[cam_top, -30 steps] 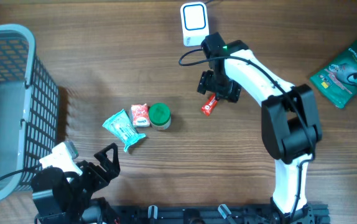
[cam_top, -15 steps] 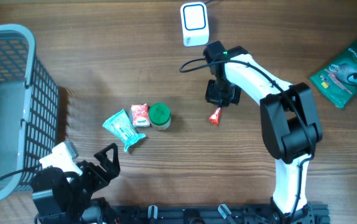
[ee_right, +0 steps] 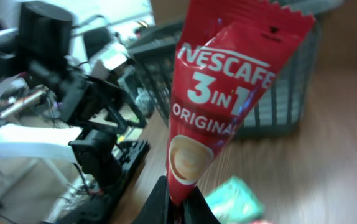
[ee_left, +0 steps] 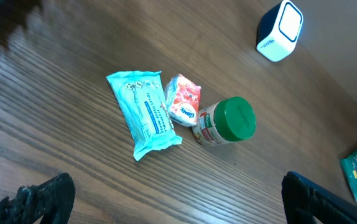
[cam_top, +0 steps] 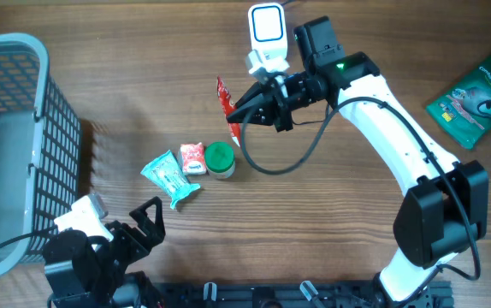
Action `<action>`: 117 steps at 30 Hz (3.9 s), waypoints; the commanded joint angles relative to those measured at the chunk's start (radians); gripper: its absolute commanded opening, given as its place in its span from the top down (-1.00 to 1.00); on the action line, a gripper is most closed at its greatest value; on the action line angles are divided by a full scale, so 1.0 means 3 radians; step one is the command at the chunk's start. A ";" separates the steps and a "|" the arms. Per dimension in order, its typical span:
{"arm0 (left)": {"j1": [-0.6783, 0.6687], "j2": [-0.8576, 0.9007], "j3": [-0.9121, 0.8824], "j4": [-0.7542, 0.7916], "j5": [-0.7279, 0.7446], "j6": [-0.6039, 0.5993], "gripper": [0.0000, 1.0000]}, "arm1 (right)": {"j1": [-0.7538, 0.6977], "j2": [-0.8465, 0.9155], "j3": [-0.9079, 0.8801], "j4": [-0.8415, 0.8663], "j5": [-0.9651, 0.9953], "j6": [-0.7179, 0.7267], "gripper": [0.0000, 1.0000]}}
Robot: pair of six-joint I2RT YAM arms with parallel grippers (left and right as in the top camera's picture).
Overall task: Scan the item barcode
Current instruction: 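Lift the sachet and hold it up to the scanner window, then drop the sachet at the right edge beside the gloves pack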
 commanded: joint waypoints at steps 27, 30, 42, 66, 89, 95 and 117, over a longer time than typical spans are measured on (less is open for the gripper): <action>0.0005 -0.0005 -0.0005 0.0006 0.0037 0.0064 -1.00 | 0.0512 0.0034 0.0011 0.3859 -0.0532 -0.0736 0.91; 0.0005 -0.0005 -0.0005 0.0006 0.0036 0.0065 -1.00 | 0.0512 0.0034 0.0011 0.4402 -0.0532 -0.0407 0.91; 0.0005 -0.0005 -0.0005 0.0006 0.0036 0.0065 -1.00 | 0.0512 0.0037 0.0010 0.4041 -0.0511 0.1258 0.91; 0.0005 -0.0005 -0.0005 0.0006 0.0036 0.0064 -1.00 | 0.0278 0.0472 0.0029 0.2318 0.4201 0.7258 0.91; 0.0005 -0.0005 -0.0005 0.0006 0.0036 0.0065 -1.00 | -0.0469 0.1067 0.1418 0.0384 0.3655 0.6785 0.91; 0.0005 -0.0005 -0.0005 0.0006 0.0036 0.0064 -1.00 | -0.1333 0.0860 0.1387 -0.0933 0.5180 0.6045 0.86; 0.0005 -0.0005 -0.0005 0.0006 0.0036 0.0065 -1.00 | -0.1879 0.1162 0.1317 -0.1747 0.2340 0.4654 -0.67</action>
